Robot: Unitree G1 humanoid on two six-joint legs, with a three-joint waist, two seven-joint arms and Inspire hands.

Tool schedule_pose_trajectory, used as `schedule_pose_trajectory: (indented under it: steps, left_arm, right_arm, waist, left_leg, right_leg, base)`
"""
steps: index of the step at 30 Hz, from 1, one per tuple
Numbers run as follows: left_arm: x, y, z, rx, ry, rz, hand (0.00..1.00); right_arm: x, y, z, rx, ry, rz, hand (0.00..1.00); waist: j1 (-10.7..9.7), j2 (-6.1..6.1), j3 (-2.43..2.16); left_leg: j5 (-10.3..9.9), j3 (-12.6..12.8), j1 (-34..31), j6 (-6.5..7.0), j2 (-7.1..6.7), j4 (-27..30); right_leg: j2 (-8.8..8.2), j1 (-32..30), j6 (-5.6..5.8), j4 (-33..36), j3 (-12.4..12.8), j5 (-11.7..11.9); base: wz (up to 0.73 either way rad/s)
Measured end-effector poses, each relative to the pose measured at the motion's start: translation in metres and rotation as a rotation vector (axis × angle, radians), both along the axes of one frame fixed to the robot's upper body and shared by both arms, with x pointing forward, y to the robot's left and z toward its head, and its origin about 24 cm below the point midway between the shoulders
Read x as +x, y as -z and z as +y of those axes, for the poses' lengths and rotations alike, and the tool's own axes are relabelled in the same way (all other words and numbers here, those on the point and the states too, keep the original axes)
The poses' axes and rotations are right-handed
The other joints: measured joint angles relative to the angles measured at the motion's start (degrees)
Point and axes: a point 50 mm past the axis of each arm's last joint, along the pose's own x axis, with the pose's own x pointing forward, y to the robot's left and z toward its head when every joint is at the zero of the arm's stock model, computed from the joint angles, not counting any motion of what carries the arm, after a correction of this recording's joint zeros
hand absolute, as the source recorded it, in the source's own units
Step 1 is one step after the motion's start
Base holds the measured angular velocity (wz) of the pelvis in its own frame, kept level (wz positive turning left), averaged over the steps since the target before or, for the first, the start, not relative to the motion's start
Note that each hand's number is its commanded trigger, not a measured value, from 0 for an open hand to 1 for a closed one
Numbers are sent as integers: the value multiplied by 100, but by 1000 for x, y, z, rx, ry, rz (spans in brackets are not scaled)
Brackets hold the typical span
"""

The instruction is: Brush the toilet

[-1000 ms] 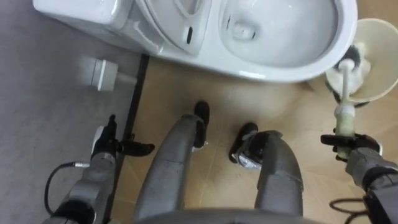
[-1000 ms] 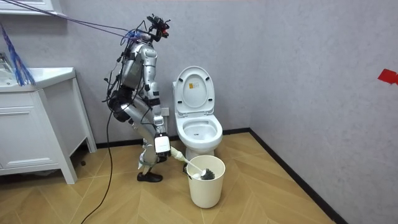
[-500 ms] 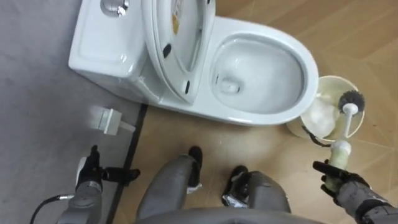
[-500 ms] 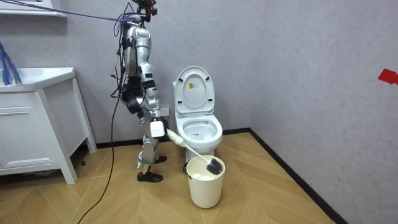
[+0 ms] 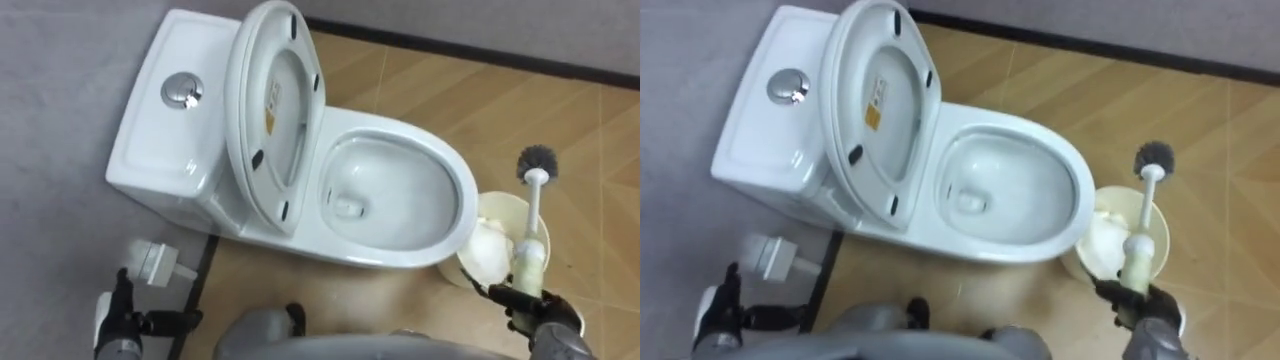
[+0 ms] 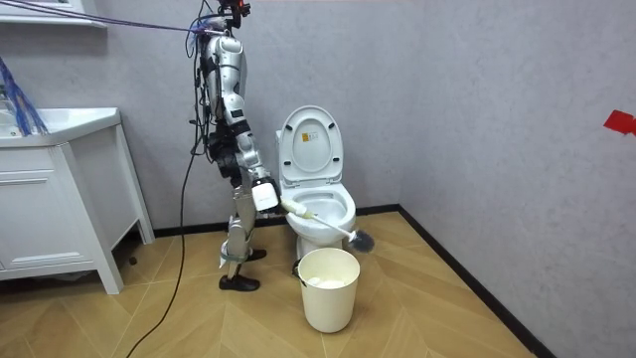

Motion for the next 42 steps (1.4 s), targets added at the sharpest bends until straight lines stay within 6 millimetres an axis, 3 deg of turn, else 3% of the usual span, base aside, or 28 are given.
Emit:
schedule_pose_trajectory:
  steps: [6,11,14,15,16,20,28,35,42]
  left_arm:
    - [19,-13,-7,149,102,-97,0]
    - [45,-43,-14,259,187,-290,0]
    - [56,-57,-17,329,218,-394,0]
    - [58,-59,-18,358,238,-411,0]
    - [59,-60,-20,382,265,-417,0]
    - [63,-64,-23,452,338,-426,0]
    - [71,-67,-29,561,486,-430,0]
    - [84,-73,-29,599,550,-460,0]
    - [76,-52,-32,563,612,-351,0]
  right_arm:
    - [11,-4,9,-71,-133,-35,100]
    - [11,-2,17,-96,-209,-38,100]
    - [8,-2,18,-113,-274,-30,100]
    - [8,-2,19,-119,-313,-20,100]
    - [8,-1,20,-128,-357,-10,100]
    - [9,-1,23,-158,-474,18,100]
    - [4,4,25,-198,-712,126,100]
    - [-6,9,24,-175,-792,203,100]
    - [-13,8,13,-224,-936,316,100]
  waist:
    - [33,-1,-63]
    - [42,-73,-43]
    - [45,-33,-74]
    - [45,-66,-60]
    - [46,-24,-85]
    - [80,-30,-85]
    - [187,-84,-35]
    - [156,-106,-40]
    - [50,-100,-32]
  left_leg:
    - [-15,34,254,-21,-28,-79]
    - [-24,-24,473,-25,-52,-94]
    - [-89,-33,505,-34,-33,-87]
    - [-88,-46,508,-34,-35,-95]
    - [-88,-80,506,-34,-39,-94]
    - [-88,-84,512,-34,-34,-92]
    - [-129,-109,469,-26,-10,-61]
    - [-128,-108,406,-23,-58,-51]
    - [-135,-25,378,-14,-44,-76]
  right_leg:
    - [87,312,10,-188,12,18]
    - [79,622,16,-320,-56,21]
    - [102,670,24,-378,-56,17]
    - [109,674,26,-378,-60,18]
    - [138,674,30,-380,-60,21]
    - [137,666,23,-331,-56,27]
    - [121,627,26,-296,-32,24]
    - [117,566,28,-292,-24,24]
    - [117,511,32,-295,33,23]
  base:
    - [3]
    - [9]
    - [3]
    - [0]
    - [0]
    - [0]
    - [0]
    - [0]
    - [-3]
